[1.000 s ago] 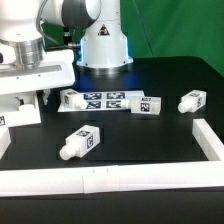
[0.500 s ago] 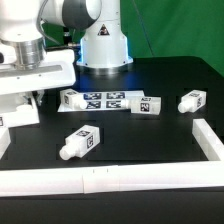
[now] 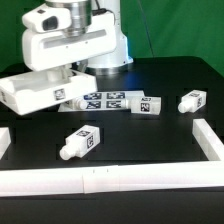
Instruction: Assemble one leg
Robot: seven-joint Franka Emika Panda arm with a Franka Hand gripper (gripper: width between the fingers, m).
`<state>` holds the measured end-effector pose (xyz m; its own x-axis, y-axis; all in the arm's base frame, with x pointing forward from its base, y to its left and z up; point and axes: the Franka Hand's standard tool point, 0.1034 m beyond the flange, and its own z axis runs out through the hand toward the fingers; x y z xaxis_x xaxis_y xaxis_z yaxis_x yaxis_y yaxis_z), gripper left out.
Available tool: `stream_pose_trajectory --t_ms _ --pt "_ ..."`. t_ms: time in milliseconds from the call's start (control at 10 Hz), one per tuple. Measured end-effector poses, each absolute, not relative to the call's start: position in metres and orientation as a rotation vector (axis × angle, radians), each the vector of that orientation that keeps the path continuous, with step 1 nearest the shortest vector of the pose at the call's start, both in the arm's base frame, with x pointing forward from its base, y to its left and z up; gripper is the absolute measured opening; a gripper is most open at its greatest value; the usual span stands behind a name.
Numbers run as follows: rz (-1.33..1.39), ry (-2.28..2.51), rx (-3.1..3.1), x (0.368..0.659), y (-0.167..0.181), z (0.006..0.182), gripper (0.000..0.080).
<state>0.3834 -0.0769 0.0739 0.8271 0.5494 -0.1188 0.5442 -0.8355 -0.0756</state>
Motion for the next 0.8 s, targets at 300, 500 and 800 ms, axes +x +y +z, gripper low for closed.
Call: stream_pose_trajectory --t_ms 300,500,800 --pt "0.307 -0.855 -2.933 0.394 -0.078 0.060 0.0052" --pt "0.311 -0.859 -2.931 0.393 -0.077 0.059 0.0052" --pt "0.123 -1.391 -2.865 0.413 -0.005 0.081 0.0052"
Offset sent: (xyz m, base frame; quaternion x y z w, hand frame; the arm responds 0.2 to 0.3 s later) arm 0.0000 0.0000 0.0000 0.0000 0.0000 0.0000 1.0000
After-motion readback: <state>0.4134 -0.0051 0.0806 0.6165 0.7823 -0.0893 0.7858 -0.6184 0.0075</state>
